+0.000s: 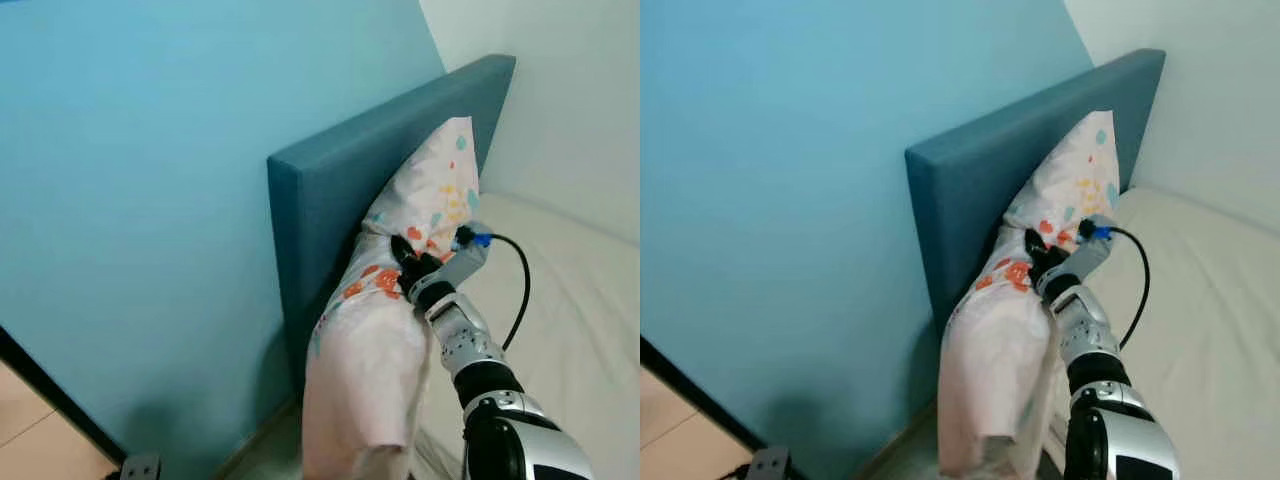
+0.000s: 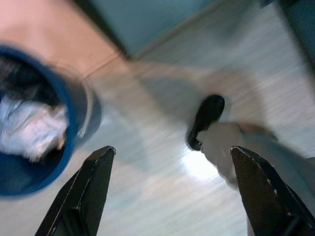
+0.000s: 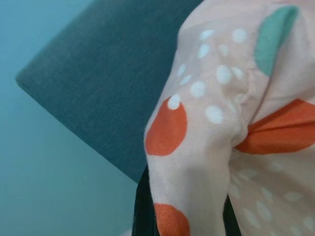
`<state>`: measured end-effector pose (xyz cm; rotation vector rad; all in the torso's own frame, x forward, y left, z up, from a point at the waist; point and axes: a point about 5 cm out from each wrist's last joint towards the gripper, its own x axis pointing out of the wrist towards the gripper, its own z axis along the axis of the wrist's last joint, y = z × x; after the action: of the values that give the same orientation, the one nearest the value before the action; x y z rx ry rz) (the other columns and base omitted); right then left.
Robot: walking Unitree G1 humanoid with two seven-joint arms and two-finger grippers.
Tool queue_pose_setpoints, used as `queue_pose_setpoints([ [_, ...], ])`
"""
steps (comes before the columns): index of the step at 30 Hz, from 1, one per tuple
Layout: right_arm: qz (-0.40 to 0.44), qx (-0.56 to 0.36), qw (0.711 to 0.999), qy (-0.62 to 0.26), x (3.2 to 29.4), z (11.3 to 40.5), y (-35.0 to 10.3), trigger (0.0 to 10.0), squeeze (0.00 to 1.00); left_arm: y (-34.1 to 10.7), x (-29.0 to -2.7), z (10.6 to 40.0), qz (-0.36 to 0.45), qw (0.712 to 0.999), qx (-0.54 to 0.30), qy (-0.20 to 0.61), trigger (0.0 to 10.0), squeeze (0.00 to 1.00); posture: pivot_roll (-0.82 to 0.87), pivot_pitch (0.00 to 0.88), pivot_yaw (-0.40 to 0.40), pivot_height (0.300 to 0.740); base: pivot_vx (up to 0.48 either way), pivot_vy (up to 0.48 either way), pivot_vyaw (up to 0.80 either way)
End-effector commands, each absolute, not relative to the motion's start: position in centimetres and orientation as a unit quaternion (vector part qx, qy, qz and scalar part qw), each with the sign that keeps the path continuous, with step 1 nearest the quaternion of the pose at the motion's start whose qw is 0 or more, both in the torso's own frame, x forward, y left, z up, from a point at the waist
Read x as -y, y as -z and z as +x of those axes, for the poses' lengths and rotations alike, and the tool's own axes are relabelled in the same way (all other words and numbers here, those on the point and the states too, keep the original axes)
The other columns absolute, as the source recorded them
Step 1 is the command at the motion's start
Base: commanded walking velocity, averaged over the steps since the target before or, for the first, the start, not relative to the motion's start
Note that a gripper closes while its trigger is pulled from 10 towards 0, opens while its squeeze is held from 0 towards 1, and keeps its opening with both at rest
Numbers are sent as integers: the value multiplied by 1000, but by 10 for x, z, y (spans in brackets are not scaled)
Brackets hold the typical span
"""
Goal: Clean up the room
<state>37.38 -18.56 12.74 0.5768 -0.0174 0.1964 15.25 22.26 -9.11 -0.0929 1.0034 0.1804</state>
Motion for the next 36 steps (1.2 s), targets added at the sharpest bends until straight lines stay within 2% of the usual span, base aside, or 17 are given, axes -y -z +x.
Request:
queue_pose_setpoints([
  [1,275,53,955,-100,186,379,-146,10000,0,93,-221,150,-41,869,-486,-85,10000,0,-24,28,-8,740,0,0,763],
  [11,261,57,963,-40,204,378,-145,10000,0,88,-228,158,-43,875,-475,-82,10000,0,-35,30,-10,740,0,0,735],
  [24,258,84,962,21,234,375,-153,10000,0,88,-250,140,-48,873,-476,-95,10000,0,-40,31,-14,740,0,-452,0],
  [30,251,86,964,18,235,376,-155,10000,0,90,-247,136,-50,872,-479,-94,10000,0,-41,33,-15,740,0,-451,0],
  [36,243,80,967,6,230,377,-154,10000,0,95,-239,130,-43,866,-486,-109,10000,0,-37,39,-16,740,0,-90,0],
])
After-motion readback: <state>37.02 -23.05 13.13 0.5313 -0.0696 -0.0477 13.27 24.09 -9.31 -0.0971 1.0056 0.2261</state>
